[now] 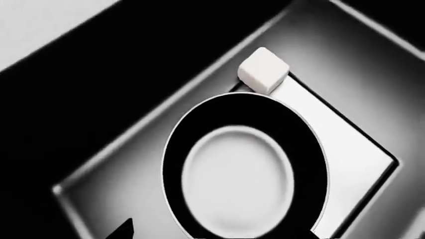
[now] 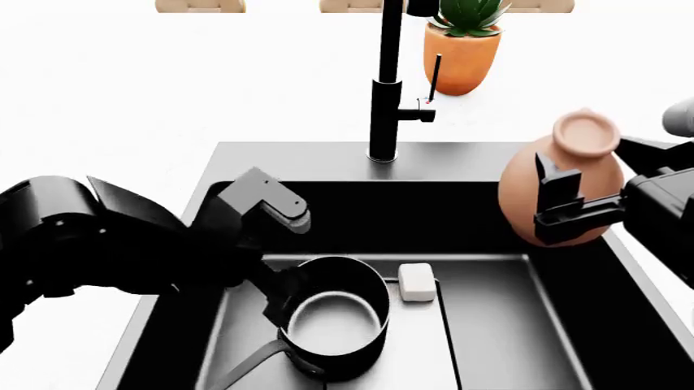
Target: Pick the jug and pot and place them in the sink. Then turn on the water.
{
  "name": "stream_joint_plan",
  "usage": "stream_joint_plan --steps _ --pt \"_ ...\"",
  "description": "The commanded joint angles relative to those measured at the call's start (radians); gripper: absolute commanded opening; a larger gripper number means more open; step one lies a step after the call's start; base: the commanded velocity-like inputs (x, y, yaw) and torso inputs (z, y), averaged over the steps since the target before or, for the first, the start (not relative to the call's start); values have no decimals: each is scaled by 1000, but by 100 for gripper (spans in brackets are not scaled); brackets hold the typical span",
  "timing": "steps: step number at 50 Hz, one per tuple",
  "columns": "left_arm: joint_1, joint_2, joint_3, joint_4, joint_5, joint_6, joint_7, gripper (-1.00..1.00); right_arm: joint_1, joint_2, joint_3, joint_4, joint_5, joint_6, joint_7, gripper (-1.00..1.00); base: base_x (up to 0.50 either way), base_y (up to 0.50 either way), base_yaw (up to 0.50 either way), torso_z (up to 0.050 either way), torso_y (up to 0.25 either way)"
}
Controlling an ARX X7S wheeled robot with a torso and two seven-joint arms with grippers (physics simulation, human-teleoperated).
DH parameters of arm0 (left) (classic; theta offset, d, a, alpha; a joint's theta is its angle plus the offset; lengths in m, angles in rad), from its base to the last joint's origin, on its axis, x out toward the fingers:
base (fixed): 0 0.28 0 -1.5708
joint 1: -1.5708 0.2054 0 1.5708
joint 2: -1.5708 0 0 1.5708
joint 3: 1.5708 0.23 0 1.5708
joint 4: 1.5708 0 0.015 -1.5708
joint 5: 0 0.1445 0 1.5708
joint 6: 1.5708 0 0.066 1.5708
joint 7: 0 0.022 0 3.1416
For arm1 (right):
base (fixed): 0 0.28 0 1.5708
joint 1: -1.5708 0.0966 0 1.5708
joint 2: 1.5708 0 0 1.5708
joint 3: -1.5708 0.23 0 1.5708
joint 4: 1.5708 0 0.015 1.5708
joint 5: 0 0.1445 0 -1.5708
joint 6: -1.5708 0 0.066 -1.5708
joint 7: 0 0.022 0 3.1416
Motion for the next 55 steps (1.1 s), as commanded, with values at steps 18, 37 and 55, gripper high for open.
stream_joint_plan --steps 18,37,55 --pt "-23 -164 -180 234 56 219 -138 100 8 -93 -110 89 -182 12 -70 -100 0 0 0 1 1" --pt "-12 -188 -234 225 89 303 -222 100 8 -201 -259 280 -363 2 -147 -100 0 0 0 0 1" --pt "-11 -191 -237 214 95 306 -222 100 -63 -286 -336 434 -454 -75 -215 -100 0 0 0 1 1"
